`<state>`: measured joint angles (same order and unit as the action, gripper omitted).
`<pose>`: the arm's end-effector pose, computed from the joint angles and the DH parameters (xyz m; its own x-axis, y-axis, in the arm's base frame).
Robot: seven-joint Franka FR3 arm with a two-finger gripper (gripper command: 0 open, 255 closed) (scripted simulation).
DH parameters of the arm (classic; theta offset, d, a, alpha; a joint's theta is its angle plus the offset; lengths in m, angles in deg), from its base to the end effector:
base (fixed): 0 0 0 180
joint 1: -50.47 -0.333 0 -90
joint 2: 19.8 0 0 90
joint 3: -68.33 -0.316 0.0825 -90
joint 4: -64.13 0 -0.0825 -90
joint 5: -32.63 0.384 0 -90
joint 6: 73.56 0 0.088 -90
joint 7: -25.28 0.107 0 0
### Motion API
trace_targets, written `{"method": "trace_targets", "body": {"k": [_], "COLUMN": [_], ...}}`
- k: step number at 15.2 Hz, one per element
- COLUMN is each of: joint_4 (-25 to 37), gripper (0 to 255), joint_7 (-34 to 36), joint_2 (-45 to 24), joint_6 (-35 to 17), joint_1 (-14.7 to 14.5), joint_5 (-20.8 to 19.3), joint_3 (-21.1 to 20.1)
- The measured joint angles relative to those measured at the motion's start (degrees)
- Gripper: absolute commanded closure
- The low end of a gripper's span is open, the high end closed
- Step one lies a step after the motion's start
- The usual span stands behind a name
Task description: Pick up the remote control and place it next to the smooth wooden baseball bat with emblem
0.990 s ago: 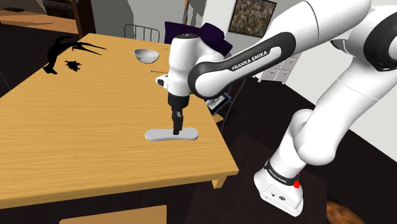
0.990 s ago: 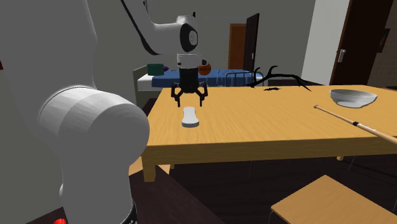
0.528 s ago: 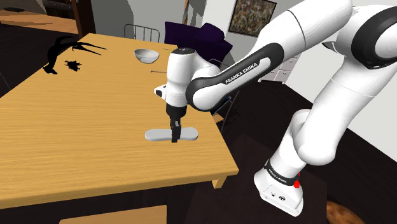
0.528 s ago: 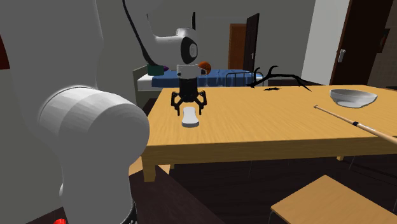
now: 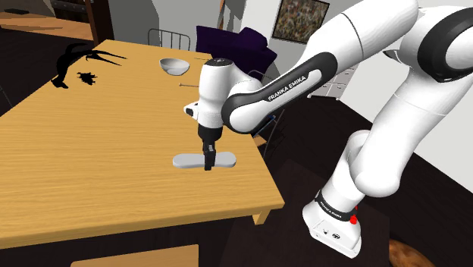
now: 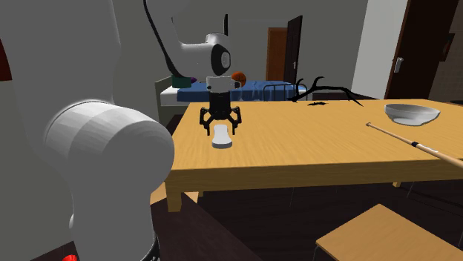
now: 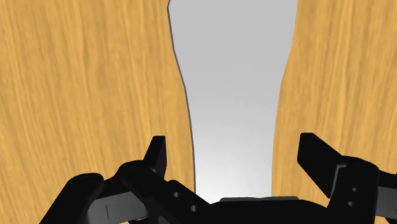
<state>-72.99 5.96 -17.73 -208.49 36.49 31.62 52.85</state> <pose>0.4255 0.2399 0.3305 0.6497 0.7601 -0.0107 0.7601 -0.6495 0.0196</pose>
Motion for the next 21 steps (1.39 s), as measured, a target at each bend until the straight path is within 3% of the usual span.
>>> {"method": "trace_targets", "body": {"k": [10,21], "joint_4": [0.0,3.2], "gripper": [255,255], "joint_7": [0.0,-1.4], "joint_2": [0.0,4.9], "joint_6": [0.0,7.9], "joint_1": [0.0,-0.1], "joint_5": [0.0,1.7], "joint_3": [0.0,0.3]}}
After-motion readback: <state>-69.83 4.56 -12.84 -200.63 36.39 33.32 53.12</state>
